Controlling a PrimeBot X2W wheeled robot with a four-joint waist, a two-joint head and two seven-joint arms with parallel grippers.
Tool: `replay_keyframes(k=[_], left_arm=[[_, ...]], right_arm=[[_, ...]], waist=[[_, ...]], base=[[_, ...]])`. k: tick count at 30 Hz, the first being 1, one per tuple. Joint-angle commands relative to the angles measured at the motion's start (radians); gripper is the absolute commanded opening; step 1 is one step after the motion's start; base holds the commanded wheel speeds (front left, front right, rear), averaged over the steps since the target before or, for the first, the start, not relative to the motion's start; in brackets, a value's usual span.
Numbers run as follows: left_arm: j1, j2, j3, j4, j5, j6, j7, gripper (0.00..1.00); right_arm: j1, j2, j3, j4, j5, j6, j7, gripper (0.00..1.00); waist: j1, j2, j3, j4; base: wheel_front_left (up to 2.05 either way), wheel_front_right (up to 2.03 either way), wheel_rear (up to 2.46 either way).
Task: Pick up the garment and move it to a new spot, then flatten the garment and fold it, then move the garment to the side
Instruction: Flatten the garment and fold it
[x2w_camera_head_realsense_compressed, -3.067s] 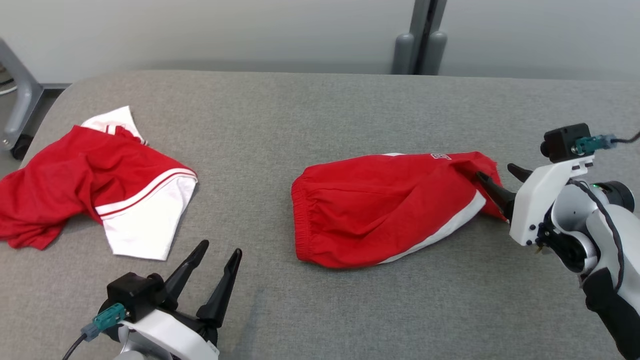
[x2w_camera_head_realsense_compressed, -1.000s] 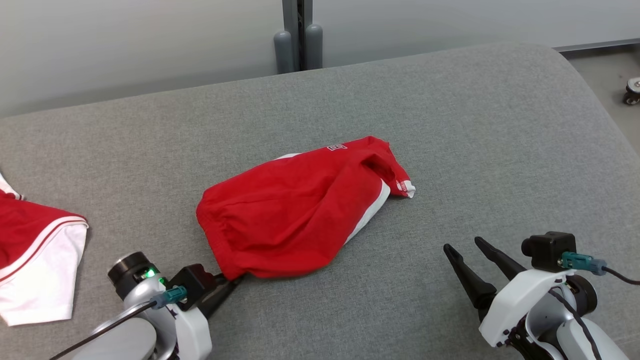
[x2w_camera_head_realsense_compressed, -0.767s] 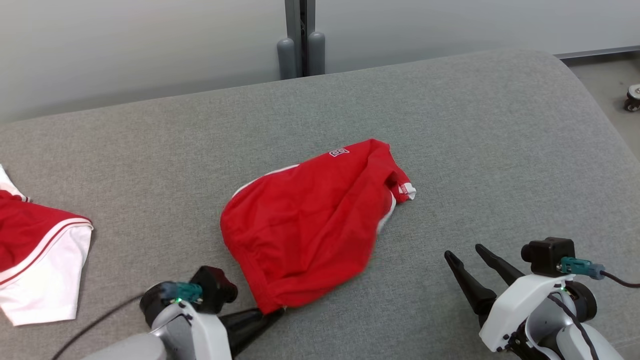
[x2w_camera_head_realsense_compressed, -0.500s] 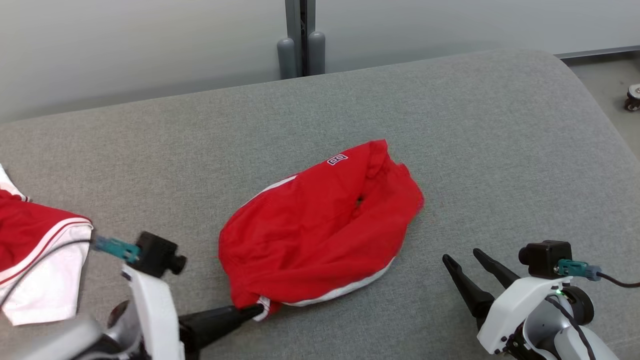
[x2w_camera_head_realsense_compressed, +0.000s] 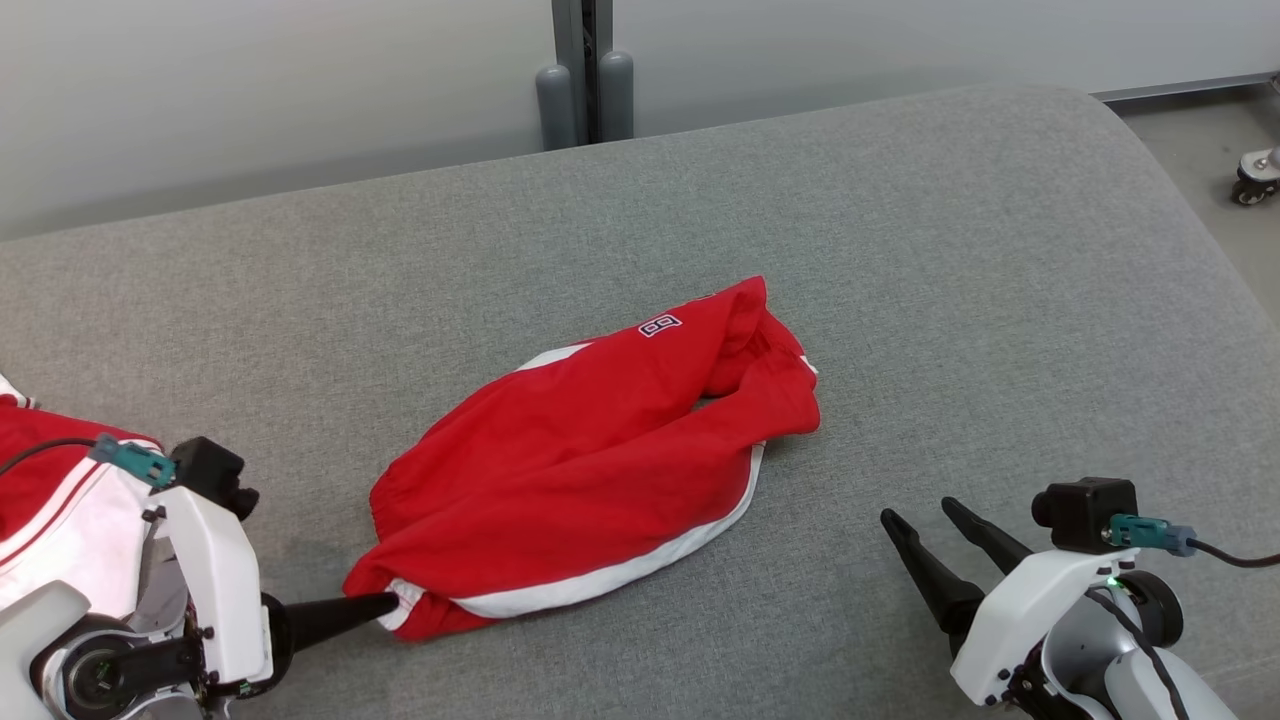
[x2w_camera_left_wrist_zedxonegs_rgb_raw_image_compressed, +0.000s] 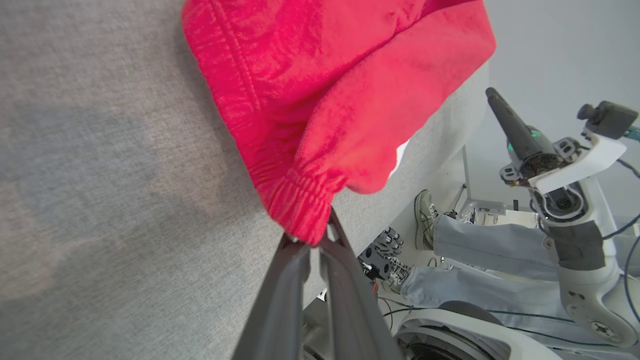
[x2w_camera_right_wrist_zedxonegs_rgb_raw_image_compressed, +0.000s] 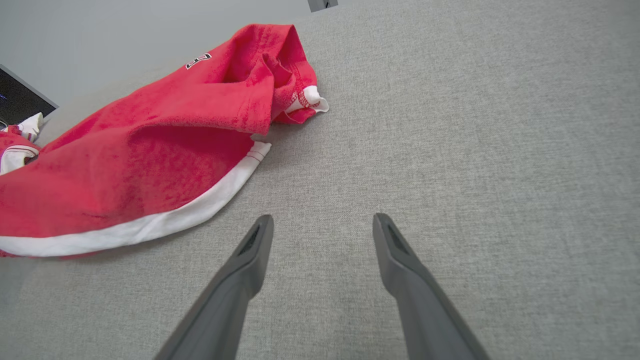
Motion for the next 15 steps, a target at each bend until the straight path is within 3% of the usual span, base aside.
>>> replay_keyframes(k=[1,6,7,8,9,15], left_arm=[[0.001,0.0,-0.003,0.005,0.038,-0.001,0.02,0.0],[0.01,-0.005,0.006,-0.003,0.094,-0.001,0.028,0.04],[0.012,-0.005,0.012,-0.006,0.104,-0.001,0.023,0.36],[0.017,-0.006,0.016,-0.01,0.113,-0.001,0.018,0.81],[0.024,-0.007,0.022,-0.016,0.117,-0.001,0.014,1.0],[0.057,0.051,0.057,-0.065,0.189,-0.001,-0.046,1.0]], right_arm=[[-0.007,-0.007,-0.007,0.0,0.003,0.0,0.003,1.0],[0.001,-0.005,-0.011,0.0,-0.002,0.0,0.002,1.0],[0.002,-0.003,-0.009,-0.001,-0.003,0.0,0.002,1.0],[0.002,-0.001,-0.006,-0.003,-0.003,0.0,0.0,1.0],[0.002,-0.001,-0.005,-0.004,-0.002,0.0,-0.004,1.0],[0.013,-0.008,-0.002,-0.008,-0.002,0.0,-0.03,1.0]], waist=[[0.0,0.0,0.0,0.0],[0.0,0.0,-0.003,0.006],[0.0,0.0,-0.004,0.008],[0.0,0.0,-0.006,0.011],[0.0,0.0,-0.009,0.014],[0.0,0.0,-0.027,0.035]], base=[[0.0,0.0,0.0],[0.0,0.0,0.0],[0.0,0.0,0.0],[0.0,0.0,0.0],[0.0,0.0,0.0],[0.0,0.0,0.0]])
